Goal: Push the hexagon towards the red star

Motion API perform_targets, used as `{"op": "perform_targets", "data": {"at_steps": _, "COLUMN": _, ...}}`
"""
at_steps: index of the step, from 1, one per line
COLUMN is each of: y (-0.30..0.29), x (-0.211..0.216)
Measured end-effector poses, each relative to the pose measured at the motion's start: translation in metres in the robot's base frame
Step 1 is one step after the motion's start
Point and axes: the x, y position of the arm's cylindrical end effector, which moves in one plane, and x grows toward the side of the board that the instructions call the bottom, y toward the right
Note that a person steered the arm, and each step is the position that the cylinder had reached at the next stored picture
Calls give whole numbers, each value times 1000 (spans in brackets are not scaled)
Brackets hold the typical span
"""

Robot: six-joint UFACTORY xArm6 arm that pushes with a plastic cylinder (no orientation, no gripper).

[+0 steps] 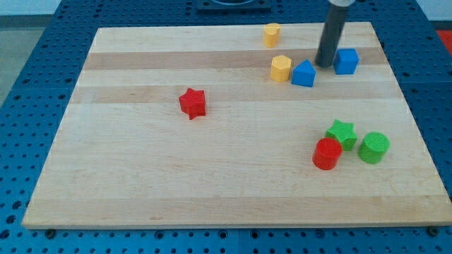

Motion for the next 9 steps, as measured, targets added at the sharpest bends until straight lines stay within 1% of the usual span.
{"op": "perform_targets", "data": {"at_steps": 1, "y": -13, "x": 48}}
{"op": "perform_targets", "data": {"at_steps": 2, "y": -86, "x": 59}}
{"op": "perform_targets", "data": {"at_steps": 3, "y": -133, "x": 67}}
{"op": "perform_targets", "data": {"at_steps": 4, "y": -40, "x": 87}}
{"op": "perform_targets", "data": {"at_steps": 5, "y": 12, "x": 49}}
{"op": "perform_targets", "data": {"at_steps": 6, "y": 0, "x": -4}}
{"op": "perform_targets", "data": {"at_steps": 7, "y": -39, "x": 7}}
{"op": "perform_targets", "data": {"at_steps": 8, "y": -147, "x": 47}}
{"op": "perform_targets", "data": {"at_steps": 9, "y": -161, "x": 60}}
